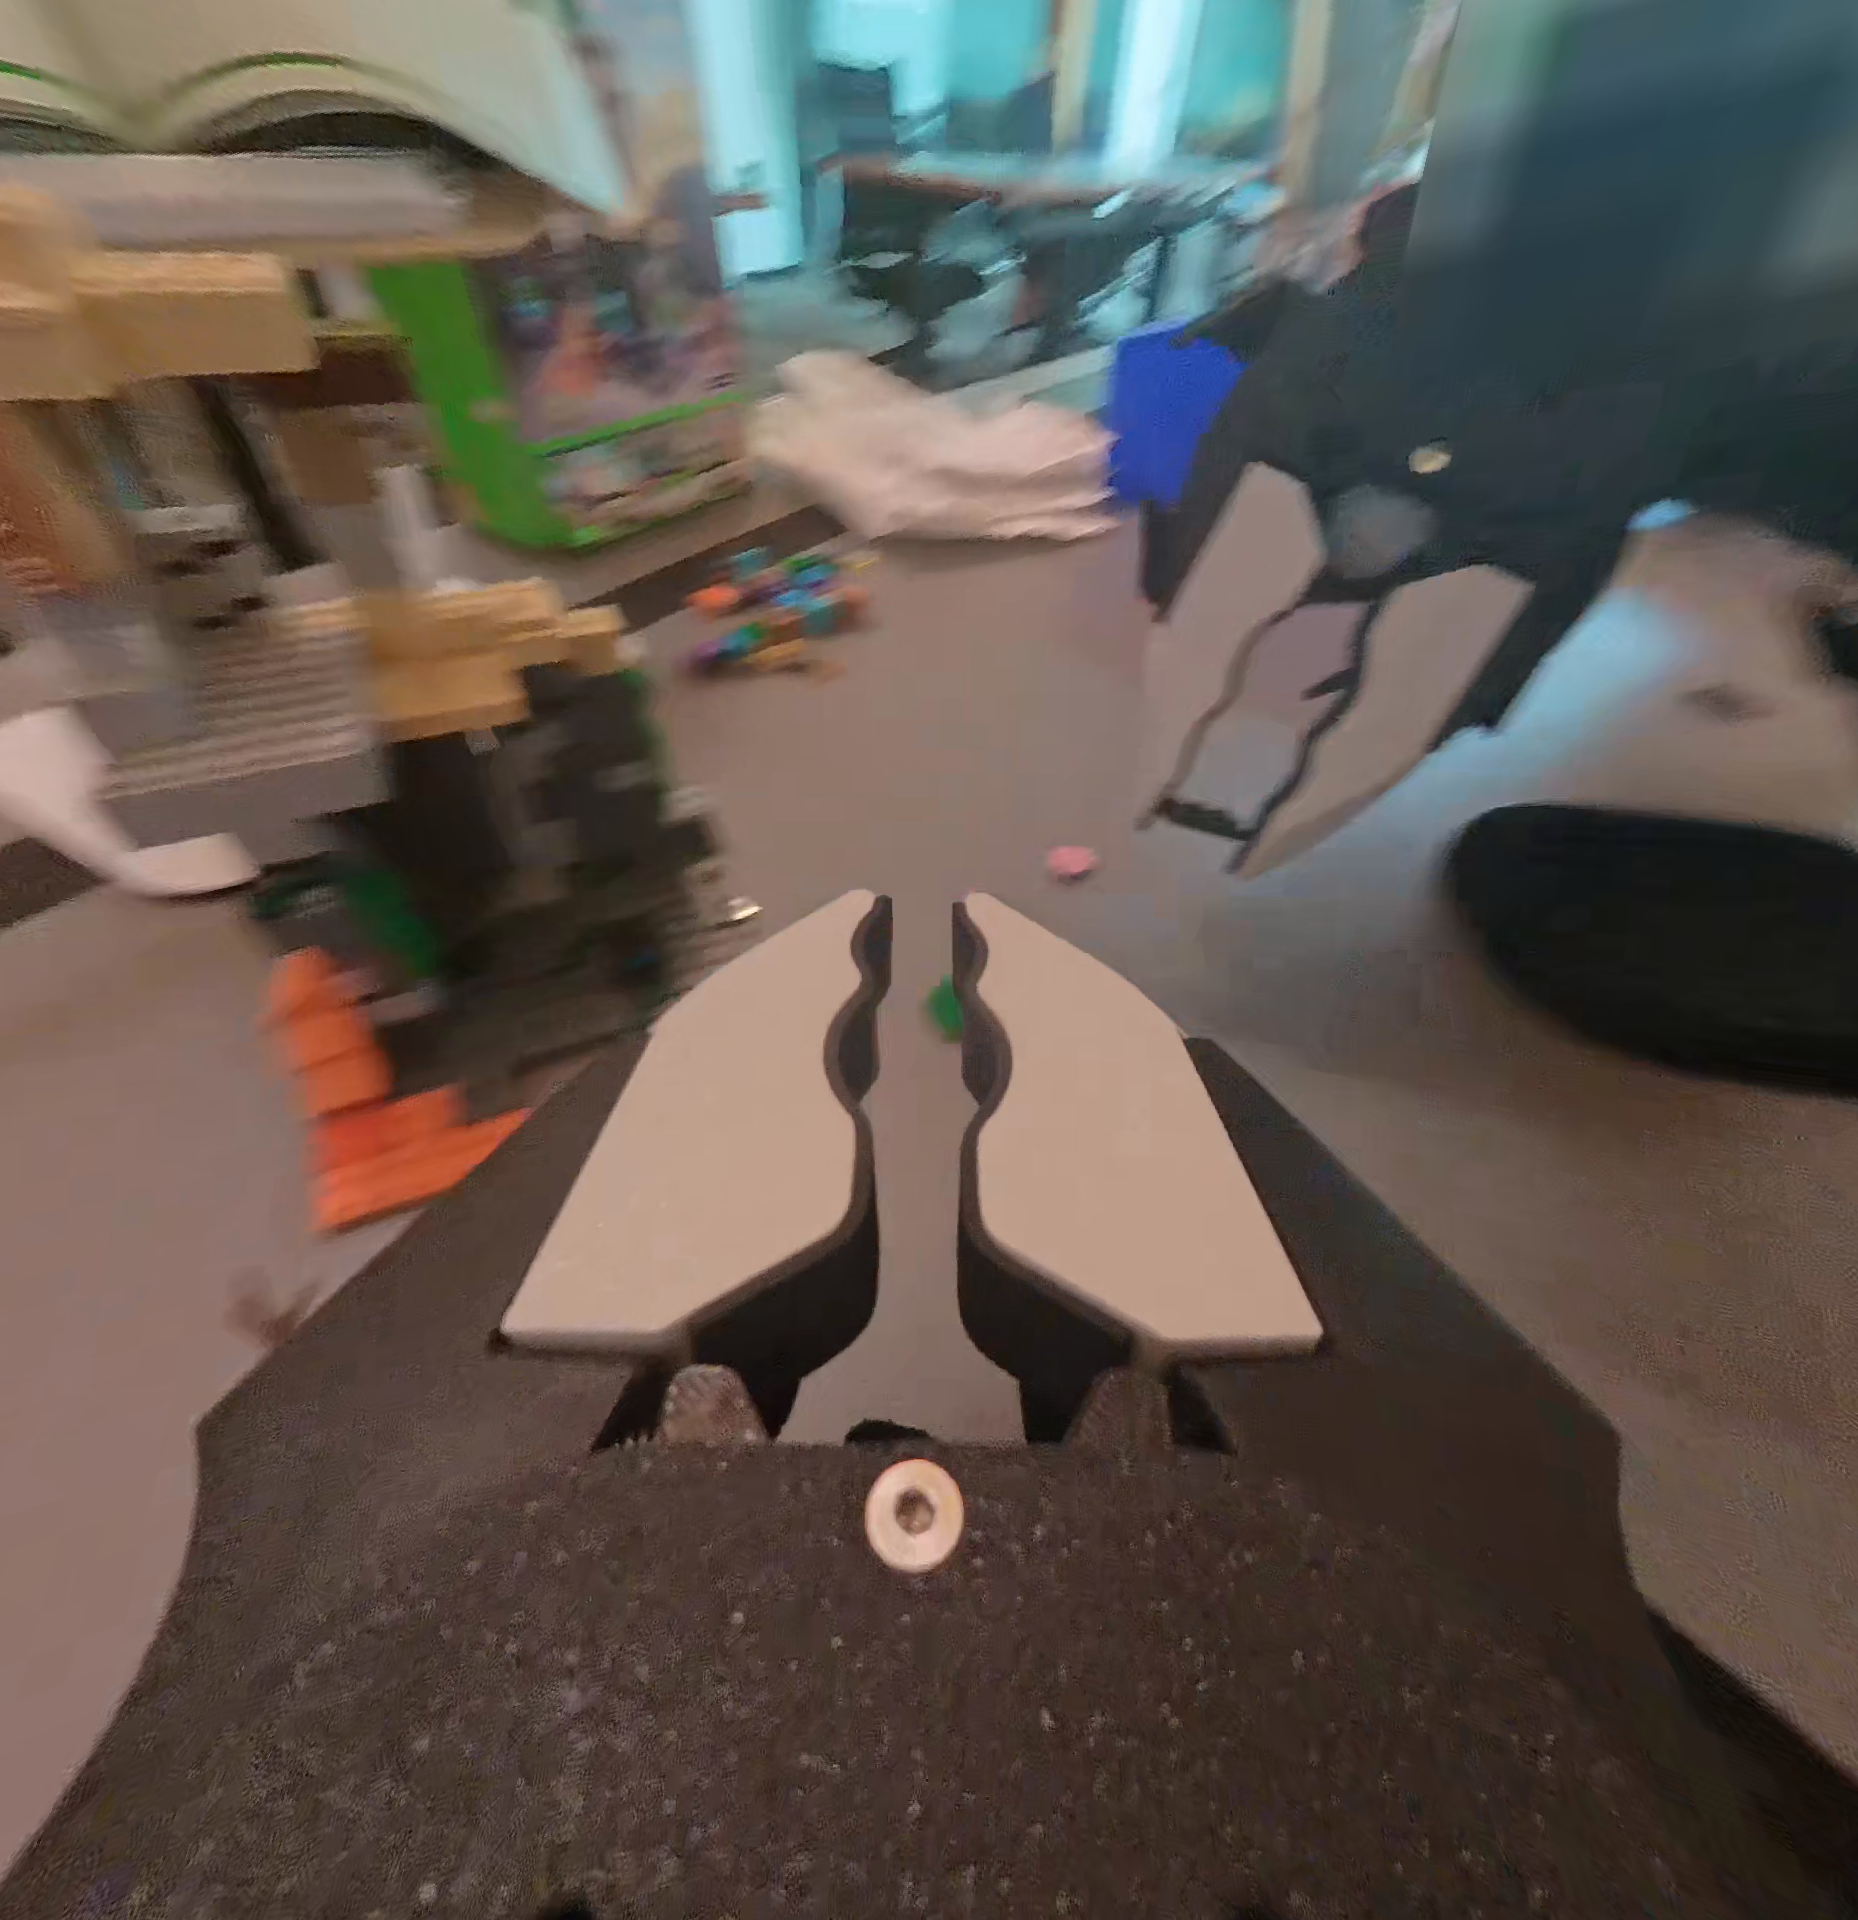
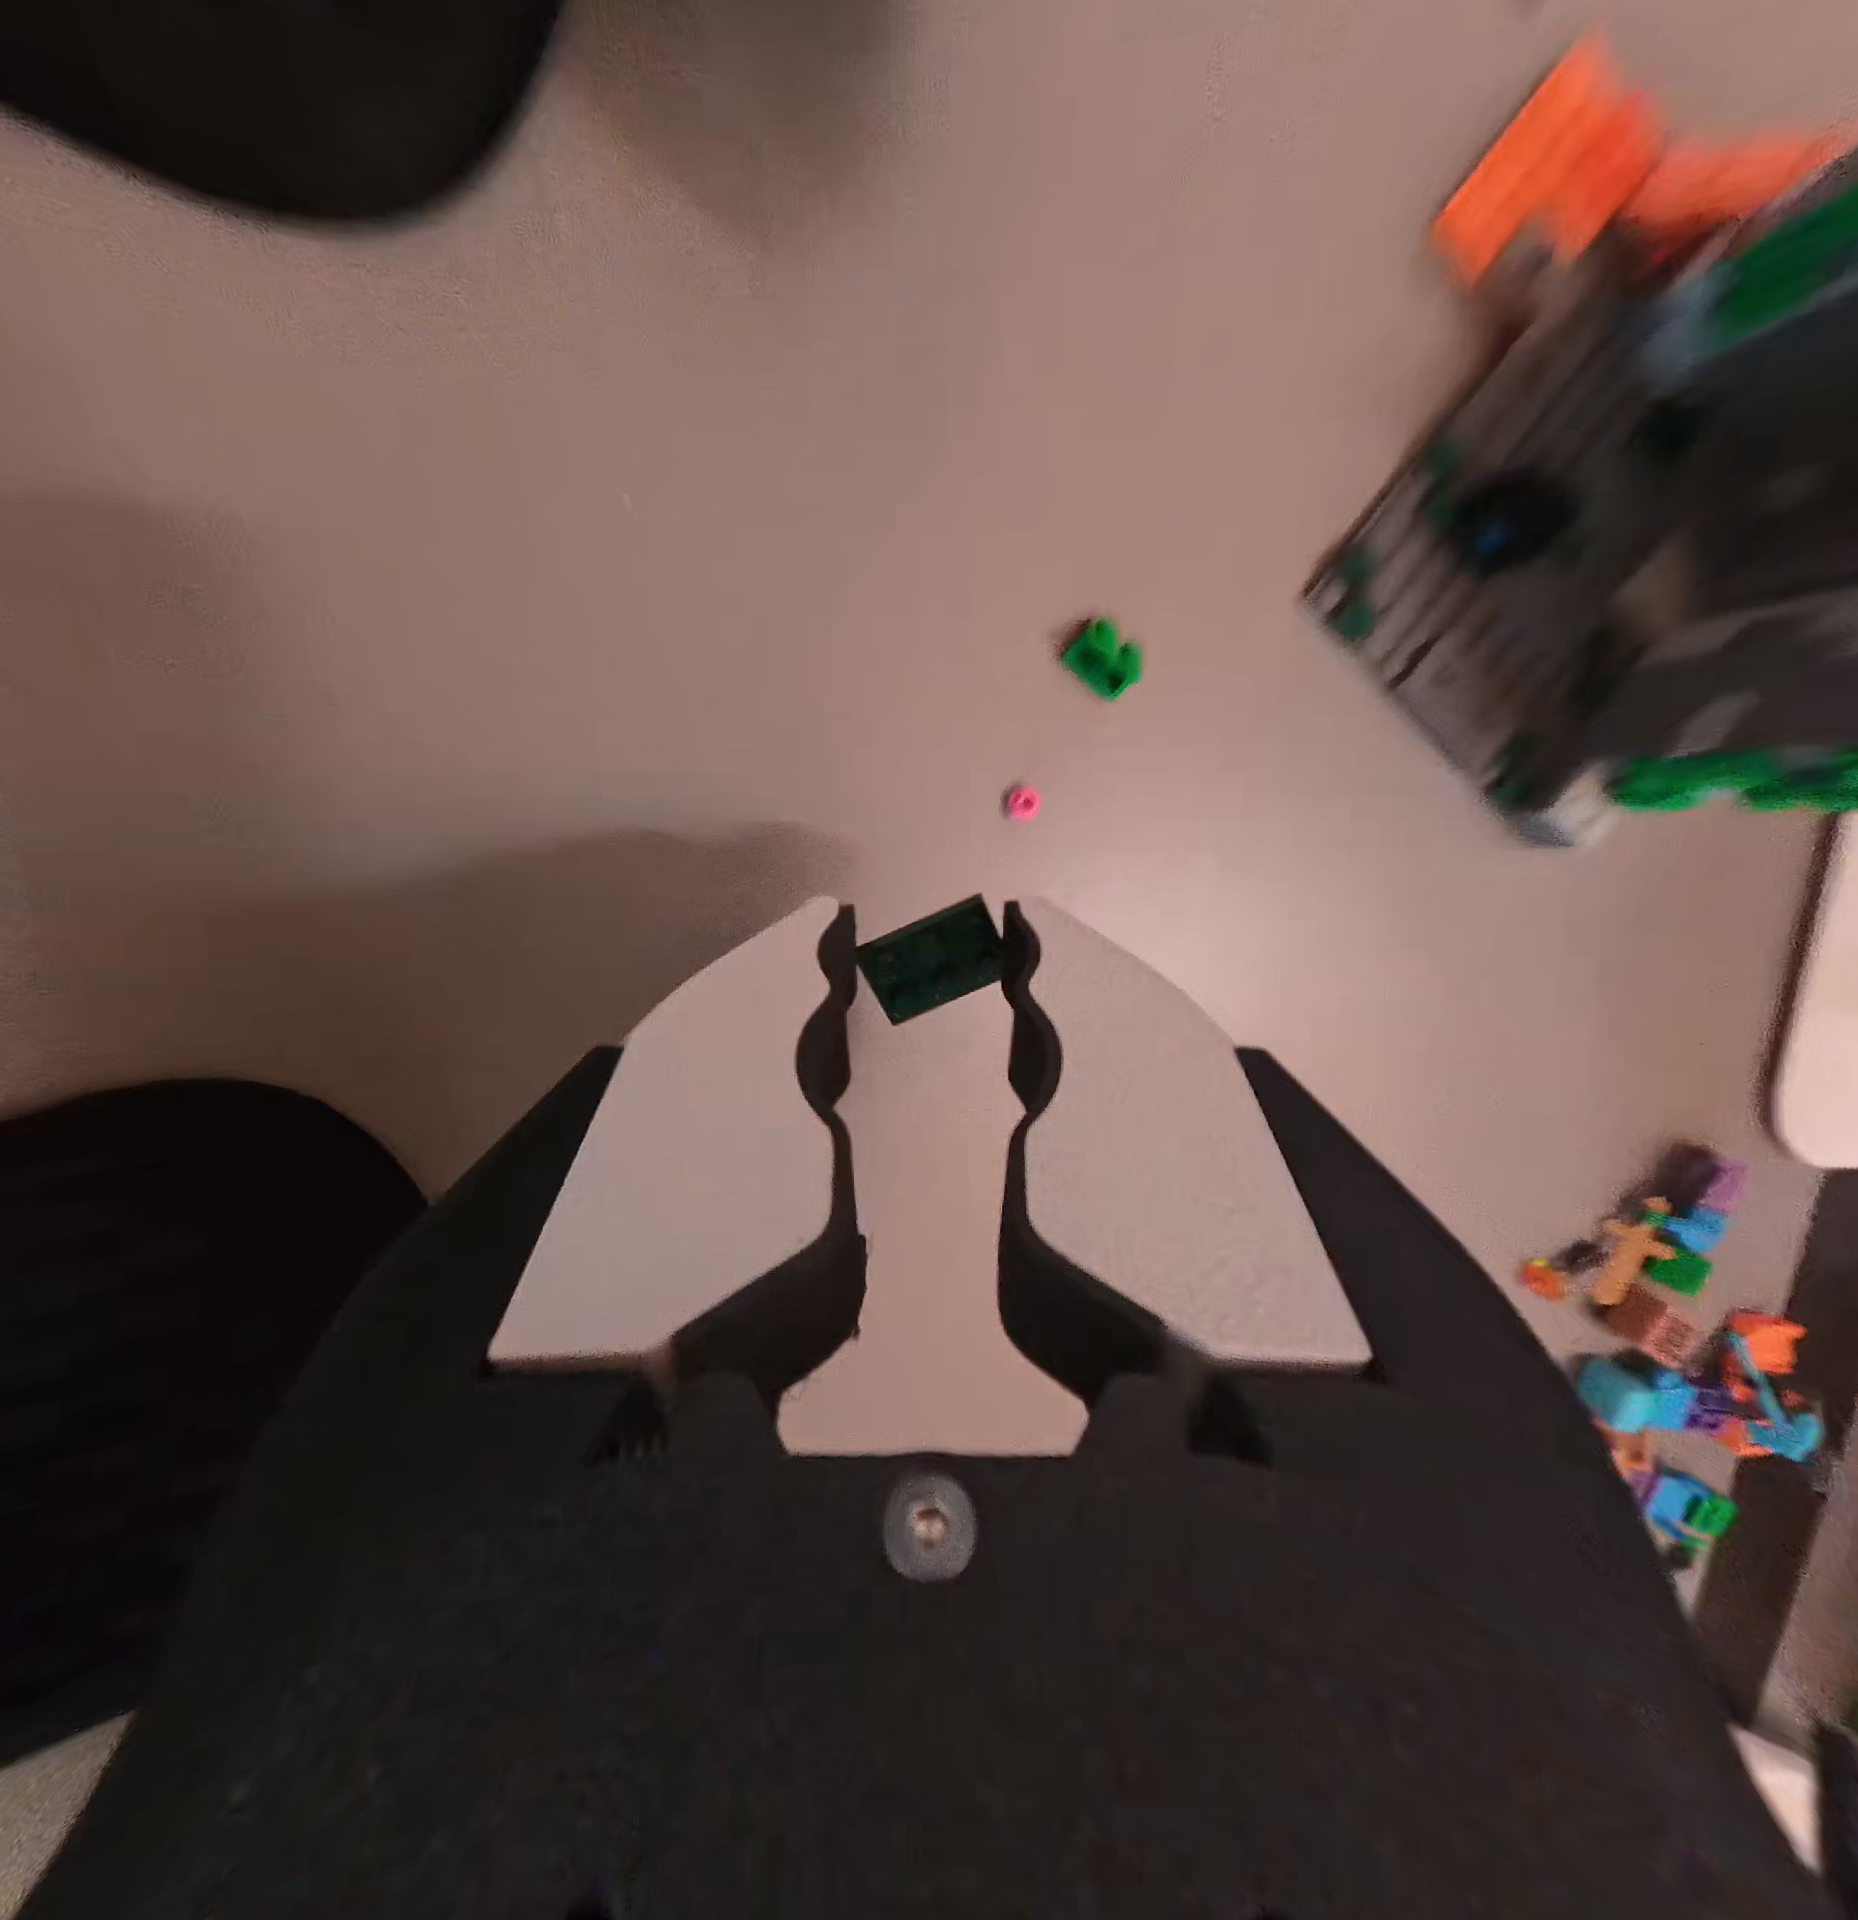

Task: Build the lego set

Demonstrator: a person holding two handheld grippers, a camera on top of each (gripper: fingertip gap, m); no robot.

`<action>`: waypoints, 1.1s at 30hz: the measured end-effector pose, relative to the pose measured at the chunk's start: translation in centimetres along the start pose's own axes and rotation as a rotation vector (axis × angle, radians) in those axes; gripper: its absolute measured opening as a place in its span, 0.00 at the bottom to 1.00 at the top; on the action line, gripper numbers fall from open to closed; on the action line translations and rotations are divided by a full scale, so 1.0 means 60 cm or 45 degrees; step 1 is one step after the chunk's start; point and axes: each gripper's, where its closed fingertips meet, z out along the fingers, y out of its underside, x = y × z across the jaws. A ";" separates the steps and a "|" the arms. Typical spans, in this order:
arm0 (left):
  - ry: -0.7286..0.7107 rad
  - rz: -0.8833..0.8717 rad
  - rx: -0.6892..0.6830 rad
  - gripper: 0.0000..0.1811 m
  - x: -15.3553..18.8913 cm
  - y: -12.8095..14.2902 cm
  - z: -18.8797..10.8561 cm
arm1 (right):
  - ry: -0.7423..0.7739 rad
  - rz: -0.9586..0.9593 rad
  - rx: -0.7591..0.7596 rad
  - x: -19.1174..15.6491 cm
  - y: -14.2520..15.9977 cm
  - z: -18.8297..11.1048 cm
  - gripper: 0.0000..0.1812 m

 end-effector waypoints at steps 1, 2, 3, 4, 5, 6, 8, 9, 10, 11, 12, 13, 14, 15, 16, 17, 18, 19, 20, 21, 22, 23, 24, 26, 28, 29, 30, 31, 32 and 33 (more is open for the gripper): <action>-0.092 0.050 -0.038 0.05 -0.015 0.010 -0.003 | -0.019 0.007 -0.063 -0.001 0.012 0.015 0.15; -0.166 0.097 -0.075 0.05 -0.027 0.019 -0.006 | -0.033 0.014 -0.112 -0.001 0.020 0.027 0.15; -0.220 0.135 -0.111 0.05 -0.035 0.027 -0.007 | -0.056 0.024 -0.144 -0.002 0.023 0.038 0.15; -0.252 0.170 -0.145 0.04 -0.040 0.033 -0.007 | -0.075 0.037 -0.166 -0.002 0.024 0.047 0.15; -0.282 0.201 -0.170 0.04 -0.045 0.039 -0.007 | -0.090 0.048 -0.182 -0.002 0.024 0.055 0.15; -0.306 0.231 -0.187 0.04 -0.048 0.043 -0.006 | -0.109 0.057 -0.201 -0.003 0.024 0.061 0.15; -0.334 0.279 -0.218 0.04 -0.053 0.051 -0.004 | -0.119 0.069 -0.226 -0.002 0.026 0.070 0.15; -0.336 0.293 -0.224 0.04 -0.053 0.054 -0.003 | -0.126 0.080 -0.218 -0.002 0.023 0.072 0.15; -0.336 0.296 -0.227 0.04 -0.052 0.055 -0.003 | -0.131 0.094 -0.202 -0.001 0.020 0.072 0.16; -0.334 0.289 -0.228 0.04 -0.052 0.056 -0.003 | -0.136 0.107 -0.194 -0.001 0.018 0.072 0.18; -0.329 0.283 -0.227 0.04 -0.051 0.056 -0.002 | -0.138 0.116 -0.186 -0.002 0.018 0.071 0.19; -0.329 0.279 -0.226 0.04 -0.051 0.056 -0.002 | -0.140 0.124 -0.178 -0.002 0.018 0.069 0.20; -0.330 0.277 -0.227 0.04 -0.052 0.055 -0.002 | -0.140 0.131 -0.166 -0.003 0.019 0.066 0.22; -0.330 0.276 -0.229 0.04 -0.052 0.056 -0.002 | -0.141 0.140 -0.145 -0.005 0.019 0.061 0.23; -0.333 0.275 -0.230 0.04 -0.052 0.056 -0.003 | -0.143 0.151 -0.115 -0.006 0.019 0.055 0.23; -0.335 0.274 -0.229 0.04 -0.053 0.055 -0.003 | -0.137 0.167 -0.080 -0.007 0.019 0.048 0.23; -0.335 0.270 -0.229 0.04 -0.053 0.055 -0.004 | -0.126 0.186 -0.041 -0.007 0.020 0.040 0.22; -0.333 0.265 -0.231 0.04 -0.053 0.055 -0.004 | -0.112 0.210 0.003 -0.006 0.021 0.032 0.22; -0.331 0.263 -0.230 0.04 -0.052 0.055 -0.003 | -0.089 0.240 0.055 -0.004 0.021 0.025 0.21; -0.331 0.265 -0.232 0.04 -0.052 0.056 -0.003 | -0.060 0.274 0.113 0.000 0.022 0.017 0.21; -0.330 0.267 -0.235 0.04 -0.052 0.057 -0.002 | -0.034 0.316 0.167 0.002 0.023 0.011 0.21; -0.327 0.267 -0.237 0.04 -0.052 0.058 -0.001 | -0.009 0.361 0.214 0.004 0.025 0.006 0.20; -0.324 0.265 -0.240 0.04 -0.051 0.060 0.000 | 0.012 0.402 0.259 0.005 0.027 0.004 0.20; -0.316 0.261 -0.246 0.04 -0.049 0.064 0.003 | 0.016 0.458 0.318 -0.003 0.029 0.009 0.19; -0.310 0.258 -0.253 0.04 -0.048 0.068 0.006 | 0.023 0.477 0.314 -0.008 0.036 0.024 0.19; -0.308 0.257 -0.256 0.04 -0.048 0.070 0.007 | 0.027 0.480 0.305 -0.009 0.037 0.032 0.18; -0.305 0.257 -0.260 0.04 -0.047 0.072 0.008 | 0.030 0.483 0.296 -0.008 0.037 0.038 0.16; -0.303 0.257 -0.264 0.04 -0.047 0.074 0.009 | 0.027 0.479 0.287 -0.008 0.036 0.043 0.13; -0.303 0.260 -0.266 0.04 -0.047 0.075 0.009 | 0.019 0.469 0.274 -0.009 0.034 0.048 0.11; -0.303 0.262 -0.265 0.04 -0.046 0.074 0.009 | 0.013 0.458 0.261 -0.009 0.033 0.052 0.10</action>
